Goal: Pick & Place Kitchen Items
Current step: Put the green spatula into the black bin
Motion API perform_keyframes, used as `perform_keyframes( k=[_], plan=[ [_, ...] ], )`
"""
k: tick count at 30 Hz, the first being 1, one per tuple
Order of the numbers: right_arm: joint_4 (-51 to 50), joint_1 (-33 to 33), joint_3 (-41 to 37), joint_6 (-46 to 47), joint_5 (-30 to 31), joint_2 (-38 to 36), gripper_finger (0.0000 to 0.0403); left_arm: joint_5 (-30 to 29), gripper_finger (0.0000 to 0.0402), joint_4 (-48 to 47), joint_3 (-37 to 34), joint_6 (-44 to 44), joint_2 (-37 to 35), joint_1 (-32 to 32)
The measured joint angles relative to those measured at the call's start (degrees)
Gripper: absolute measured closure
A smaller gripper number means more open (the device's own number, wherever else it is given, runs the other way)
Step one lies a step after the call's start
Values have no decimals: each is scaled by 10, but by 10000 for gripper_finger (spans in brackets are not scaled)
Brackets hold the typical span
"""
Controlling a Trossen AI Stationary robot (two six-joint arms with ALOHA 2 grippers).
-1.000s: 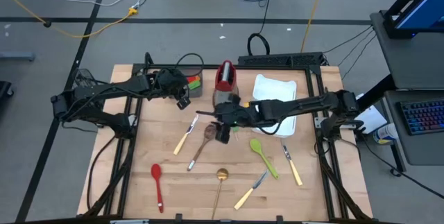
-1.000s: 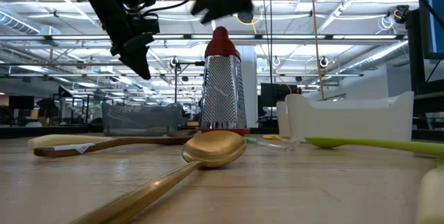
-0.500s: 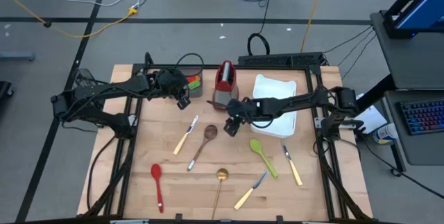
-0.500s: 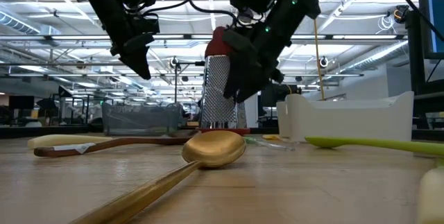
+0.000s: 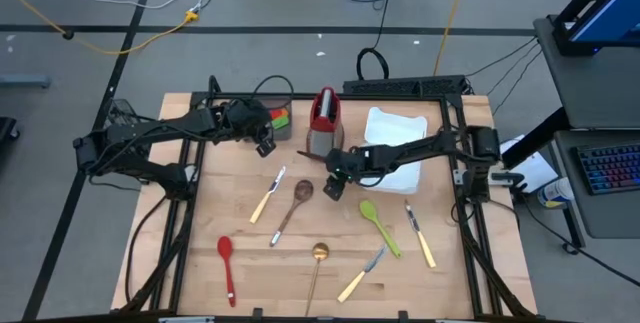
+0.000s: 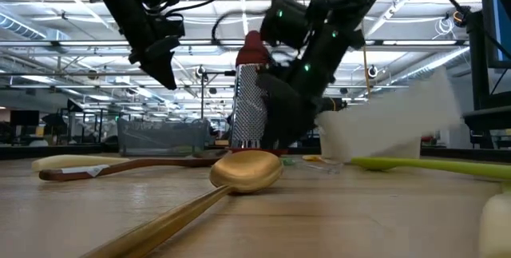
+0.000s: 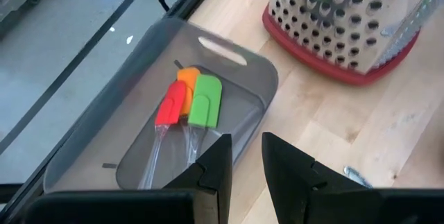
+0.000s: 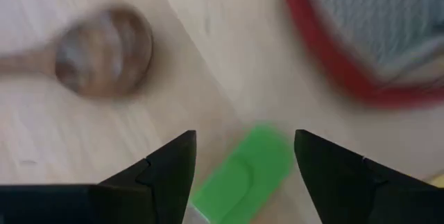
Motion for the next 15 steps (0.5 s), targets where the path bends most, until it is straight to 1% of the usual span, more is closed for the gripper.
perform_keyframes(
  k=[3,15],
  plan=[
    [-9,1,-1,9,1,12,169,0,316,7,0,0,0,0],
    [-88,0,0,-7,4,2,170,0,316,14,0,8,0,0]
  ],
)
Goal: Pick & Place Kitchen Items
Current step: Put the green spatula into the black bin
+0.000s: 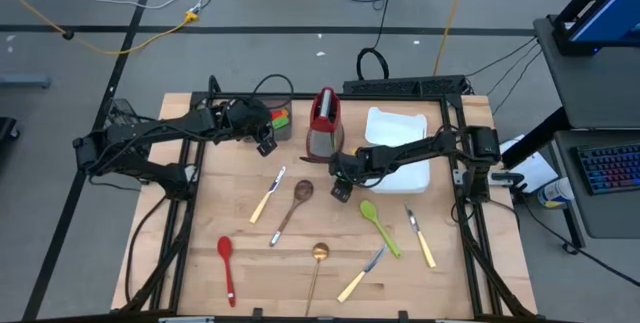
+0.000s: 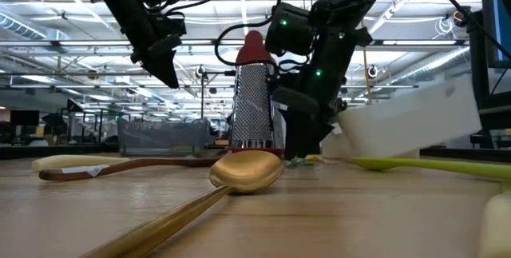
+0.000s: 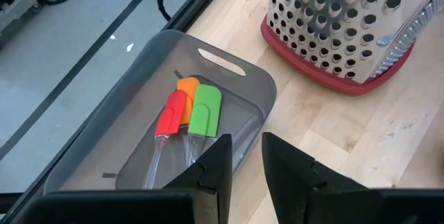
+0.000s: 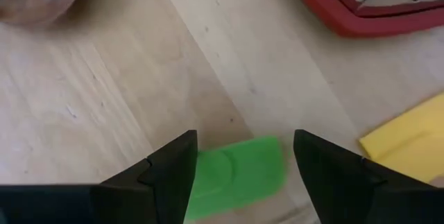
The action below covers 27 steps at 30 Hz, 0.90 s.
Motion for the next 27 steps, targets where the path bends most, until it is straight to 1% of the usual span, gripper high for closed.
perform_keyframes(
  k=[5,11,13,17,21,24,27],
  plan=[
    [-23,0,-2,-22,-3,-30,176,0,316,0,0,1,0,0],
    [-62,10,-1,-44,-3,-100,185,0,316,-2,0,2,0,-1],
    [-79,20,-1,-74,-4,-124,186,0,316,-3,0,1,0,-1],
    [-102,52,0,-183,-17,-164,186,0,316,-5,0,0,0,-1],
    [-79,75,-1,-303,-16,-166,186,0,316,-5,0,0,0,-2],
    [-11,72,0,-336,-22,-138,186,1,316,-3,0,-1,0,-2],
    [14,58,0,-369,-73,-90,186,1,316,-2,0,-2,0,-3]
  ],
)
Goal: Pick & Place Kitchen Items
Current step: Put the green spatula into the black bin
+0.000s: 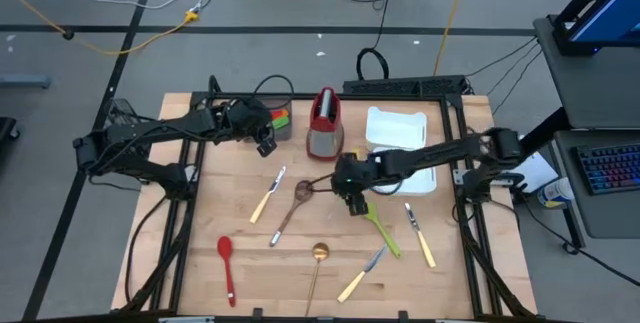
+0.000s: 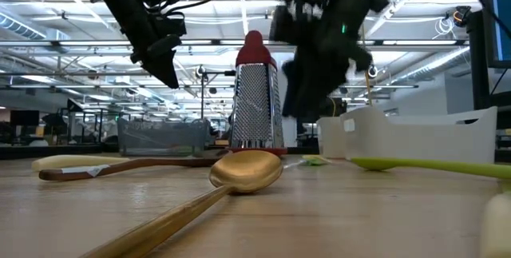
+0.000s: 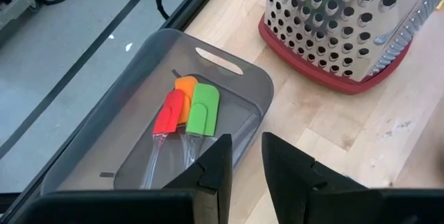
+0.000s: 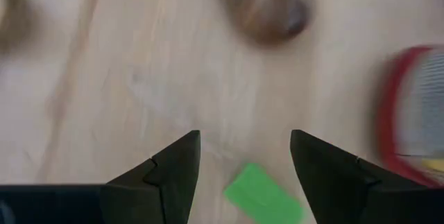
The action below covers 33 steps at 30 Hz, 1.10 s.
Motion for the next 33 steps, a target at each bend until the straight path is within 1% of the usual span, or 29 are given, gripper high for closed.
perform_keyframes(
  k=[3,6,9,14,17,21,27,30,33],
  plan=[
    [-10,-10,-1,-55,-11,37,186,0,316,0,0,2,0,-2],
    [-28,-24,0,-71,-4,57,186,0,316,0,0,1,0,-3],
    [-72,-39,-1,-68,-4,62,186,0,316,0,0,1,0,-3],
    [-88,-50,0,-94,-4,60,186,0,316,1,0,2,0,-2],
    [-78,-54,0,-135,-4,61,186,0,316,1,0,2,0,-2],
    [-53,-55,2,-183,-3,83,186,0,316,2,0,2,0,-2],
    [-53,-56,2,-216,7,108,188,0,316,2,0,2,0,-2],
    [-67,-57,2,-223,5,112,203,0,316,2,0,2,0,-2],
    [-77,-62,2,-233,-9,113,237,0,316,2,0,2,0,-2]
  ],
)
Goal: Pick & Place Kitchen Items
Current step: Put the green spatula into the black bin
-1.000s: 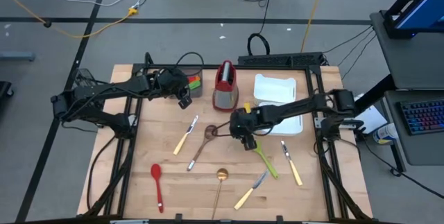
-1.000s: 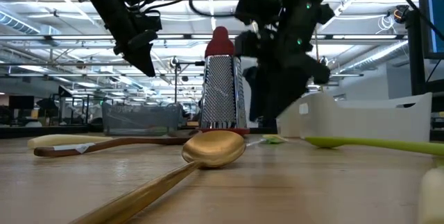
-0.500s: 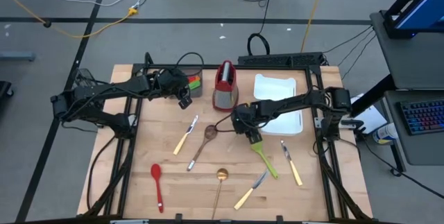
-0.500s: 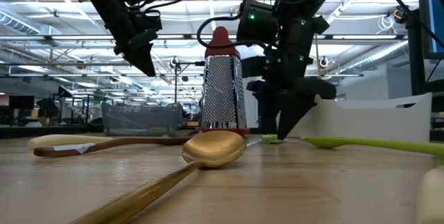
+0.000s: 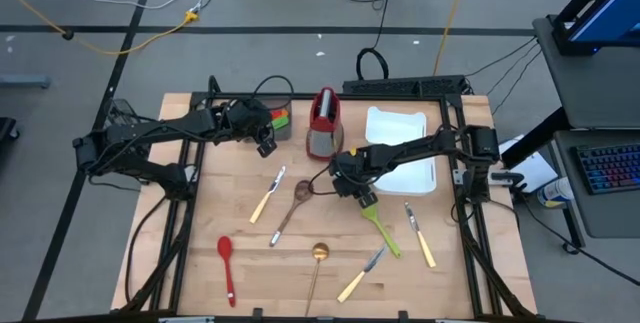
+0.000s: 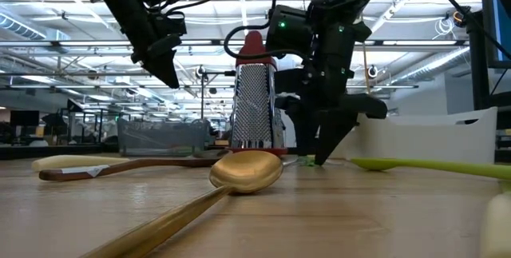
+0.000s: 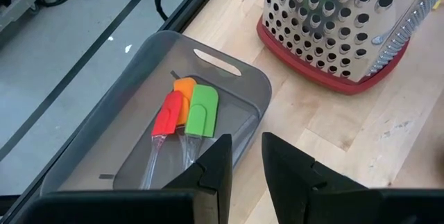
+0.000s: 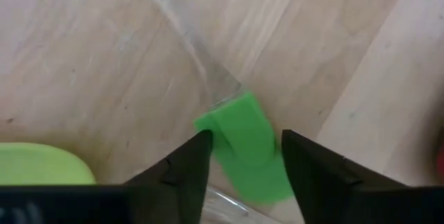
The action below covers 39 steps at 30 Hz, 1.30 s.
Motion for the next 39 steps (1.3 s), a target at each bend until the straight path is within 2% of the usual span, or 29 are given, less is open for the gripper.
perform_keyframes(
  k=[9,14,19,27,31,34,39],
  plan=[
    [-2,-1,-1,0,-5,-1,360,0,316,0,0,0,0,0],
    [22,9,-2,1,4,1,380,0,316,0,0,0,0,0],
    [54,15,-2,1,5,-3,353,0,316,0,0,0,0,0],
    [32,20,-4,45,-4,-47,273,0,316,0,0,-2,0,0],
    [9,28,-5,40,-26,-66,237,0,316,0,0,-3,0,0],
    [12,30,-16,21,-12,-64,214,0,316,0,0,-3,0,0],
    [75,32,-42,-25,10,-54,184,0,316,0,0,-4,0,0]
  ],
)
